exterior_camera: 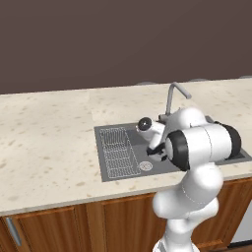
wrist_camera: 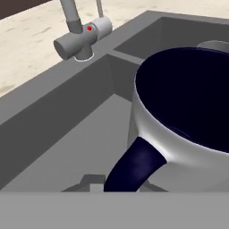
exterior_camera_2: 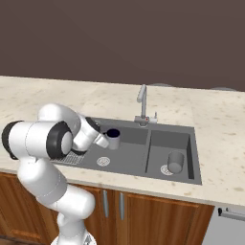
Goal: Move any existing items from the left basin to the right basin for drying. Then move the mug from the counter to the left basin of the sink for washing.
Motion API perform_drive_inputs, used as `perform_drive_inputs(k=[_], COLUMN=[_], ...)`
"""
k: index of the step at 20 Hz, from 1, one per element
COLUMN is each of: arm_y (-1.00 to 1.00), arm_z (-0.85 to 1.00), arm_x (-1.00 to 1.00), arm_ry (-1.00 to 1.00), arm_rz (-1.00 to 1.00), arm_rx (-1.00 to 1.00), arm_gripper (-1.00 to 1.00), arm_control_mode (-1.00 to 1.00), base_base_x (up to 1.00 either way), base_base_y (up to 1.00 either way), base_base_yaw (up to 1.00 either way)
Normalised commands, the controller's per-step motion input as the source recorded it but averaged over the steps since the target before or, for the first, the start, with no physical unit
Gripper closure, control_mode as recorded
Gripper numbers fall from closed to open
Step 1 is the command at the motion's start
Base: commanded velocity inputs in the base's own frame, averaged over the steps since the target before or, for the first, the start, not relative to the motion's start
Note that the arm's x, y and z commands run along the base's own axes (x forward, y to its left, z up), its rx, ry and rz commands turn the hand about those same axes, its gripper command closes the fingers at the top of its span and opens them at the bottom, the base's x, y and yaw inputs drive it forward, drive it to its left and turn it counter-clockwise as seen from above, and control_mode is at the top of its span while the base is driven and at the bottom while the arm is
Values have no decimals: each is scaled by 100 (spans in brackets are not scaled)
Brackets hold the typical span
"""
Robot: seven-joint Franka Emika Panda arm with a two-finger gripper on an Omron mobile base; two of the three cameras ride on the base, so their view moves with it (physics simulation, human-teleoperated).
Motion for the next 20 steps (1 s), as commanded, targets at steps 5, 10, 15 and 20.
perform_drive_inputs(k=[5,10,15,20], arm_y=[-5,-8,-12,-16], arm_z=[-29,-25,-23,-17], arm_x=[0,0,0,0], arm_ry=[0,0,0,0], arm_rz=[-2,-2,-3,-4], arm_rx=[0,0,0,0], arm_gripper=[100,100,100,100], arm_control_mode=[-100,-100,-100,-100], base_base_x=[0,0,0,0], base_base_y=[0,0,0,0], base_base_yaw=[0,0,0,0])
